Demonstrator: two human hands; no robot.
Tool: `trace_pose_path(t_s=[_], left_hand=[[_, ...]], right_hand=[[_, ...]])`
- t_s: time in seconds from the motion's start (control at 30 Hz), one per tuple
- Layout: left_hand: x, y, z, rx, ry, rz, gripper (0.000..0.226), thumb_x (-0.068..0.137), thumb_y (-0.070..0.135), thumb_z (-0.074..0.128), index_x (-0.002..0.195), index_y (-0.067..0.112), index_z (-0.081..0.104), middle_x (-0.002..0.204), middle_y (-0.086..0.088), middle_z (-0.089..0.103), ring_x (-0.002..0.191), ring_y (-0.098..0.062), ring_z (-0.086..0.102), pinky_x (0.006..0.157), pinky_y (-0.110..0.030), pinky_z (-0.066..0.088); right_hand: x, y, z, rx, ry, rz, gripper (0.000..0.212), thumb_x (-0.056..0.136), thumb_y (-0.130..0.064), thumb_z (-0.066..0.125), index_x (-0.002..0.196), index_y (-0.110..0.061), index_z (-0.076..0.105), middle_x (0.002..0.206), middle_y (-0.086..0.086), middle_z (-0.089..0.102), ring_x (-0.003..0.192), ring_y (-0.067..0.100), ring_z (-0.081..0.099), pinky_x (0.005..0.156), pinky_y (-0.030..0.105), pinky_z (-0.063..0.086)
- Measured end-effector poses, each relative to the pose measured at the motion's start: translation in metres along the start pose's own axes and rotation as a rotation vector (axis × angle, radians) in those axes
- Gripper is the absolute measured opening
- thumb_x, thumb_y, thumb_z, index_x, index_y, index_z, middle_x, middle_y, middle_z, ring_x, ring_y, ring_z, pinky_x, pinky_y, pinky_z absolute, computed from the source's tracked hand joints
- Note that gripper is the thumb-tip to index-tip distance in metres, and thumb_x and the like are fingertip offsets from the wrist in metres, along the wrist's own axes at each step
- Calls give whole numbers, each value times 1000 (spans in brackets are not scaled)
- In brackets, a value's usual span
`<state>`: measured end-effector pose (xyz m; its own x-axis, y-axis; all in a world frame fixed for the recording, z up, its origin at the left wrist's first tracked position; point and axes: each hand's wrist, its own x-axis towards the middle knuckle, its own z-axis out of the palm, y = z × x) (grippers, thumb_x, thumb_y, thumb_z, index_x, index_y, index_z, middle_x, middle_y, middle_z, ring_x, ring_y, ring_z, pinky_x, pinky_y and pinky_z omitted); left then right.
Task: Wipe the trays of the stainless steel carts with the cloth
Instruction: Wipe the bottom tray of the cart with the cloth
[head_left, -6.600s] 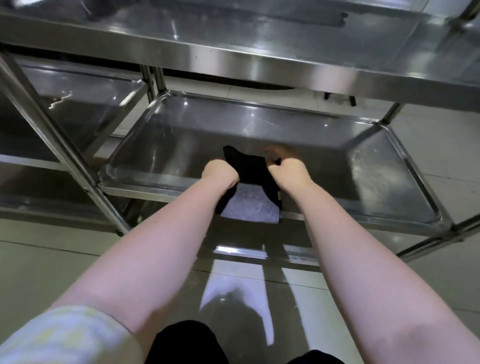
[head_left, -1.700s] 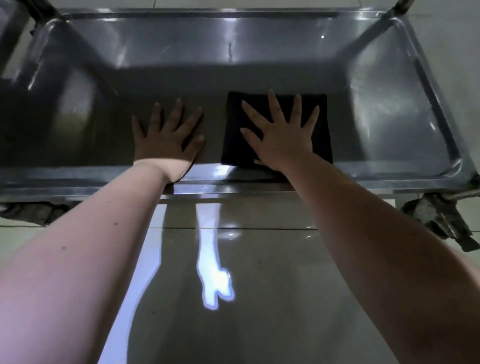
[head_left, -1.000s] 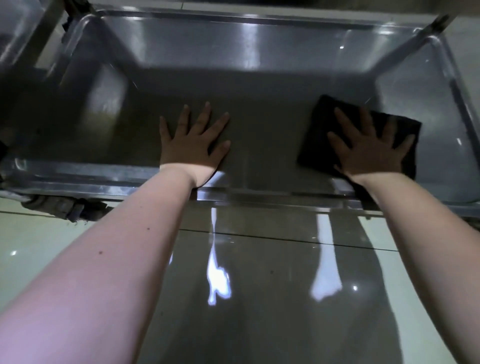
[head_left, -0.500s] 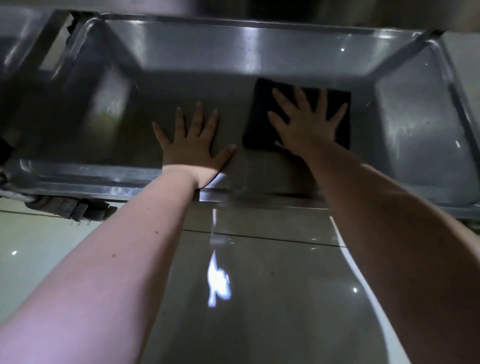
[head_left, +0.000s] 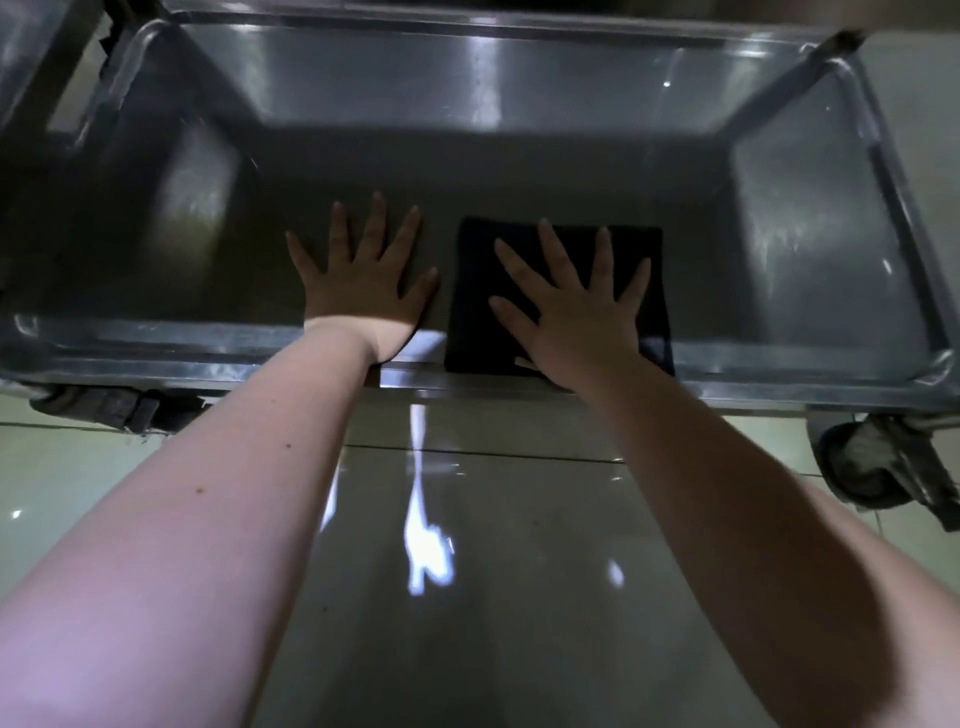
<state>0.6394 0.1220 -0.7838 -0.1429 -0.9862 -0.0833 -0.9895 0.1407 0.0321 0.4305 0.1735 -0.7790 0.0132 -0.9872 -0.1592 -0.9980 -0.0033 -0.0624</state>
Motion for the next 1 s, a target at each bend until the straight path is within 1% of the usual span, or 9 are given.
trace_pose_path(t_s=[0.07,0.2,0.33,0.4,0.57,0.63,0.7,0.87,1.0], left_hand=[[-1,0,1,-12,10,6,66,94,65,21,154,45,-1,164,7,-8,150,-32,-9,111,-71,-5],[1,2,4,-22,33,5,66,94,67,21,153,45,3,165,7,-5,150,-33,-7,110,-71,-6],[0,4,5,-8,48,-6,67,93,67,20,154,44,3,165,6,-4,150,-34,-6,109,-72,-6],[0,4,5,-7,46,-9,67,93,67,20,154,44,4,165,5,-3,150,-34,-6,109,-72,-6],[-2,-1,4,-9,32,-10,65,94,65,21,154,46,2,165,7,-6,150,-32,-8,110,-70,-7],[-3,-3,4,-26,27,-1,65,94,66,21,153,47,2,165,8,-6,150,-31,-8,111,-69,-7],[-5,-2,4,-41,30,5,66,93,67,21,153,47,3,165,8,-4,150,-31,-7,111,-69,-7],[-7,3,4,-37,45,1,67,91,69,19,153,46,5,165,7,-1,150,-32,-5,111,-70,-6],[-6,8,1,-33,4,-4,66,93,67,21,153,45,4,165,7,-4,150,-32,-7,110,-71,-8]], right_hand=[[1,40,-1,8,36,14,62,84,-79,8,142,-64,-9,162,-19,-11,148,36,-14,110,67,-10],[-11,142,-9,26,16,279,61,87,-78,23,141,-67,-2,163,-18,-3,149,34,-7,113,66,-6],[-14,146,-10,5,2,418,61,88,-76,19,144,-63,-2,164,-14,-2,148,40,-7,111,70,-5],[-5,105,-9,7,26,384,62,89,-75,18,146,-59,-1,164,-11,-2,147,43,-7,109,72,-6],[5,-9,2,-47,14,58,63,85,-77,1,142,-59,-17,161,-14,-17,146,42,-17,104,72,-13],[2,-1,0,-35,8,10,65,81,-79,-2,142,-61,-14,161,-18,-15,147,38,-16,107,70,-13],[-6,32,-3,-8,37,13,64,81,-81,8,142,-65,-4,162,-20,-6,149,36,-9,110,68,-9],[-25,141,-11,15,-4,387,60,87,-77,26,141,-67,1,163,-18,2,149,35,-3,113,67,-3],[-22,131,-13,52,-39,558,62,89,-75,22,145,-62,-1,163,-14,-3,148,40,-7,111,70,-4]])
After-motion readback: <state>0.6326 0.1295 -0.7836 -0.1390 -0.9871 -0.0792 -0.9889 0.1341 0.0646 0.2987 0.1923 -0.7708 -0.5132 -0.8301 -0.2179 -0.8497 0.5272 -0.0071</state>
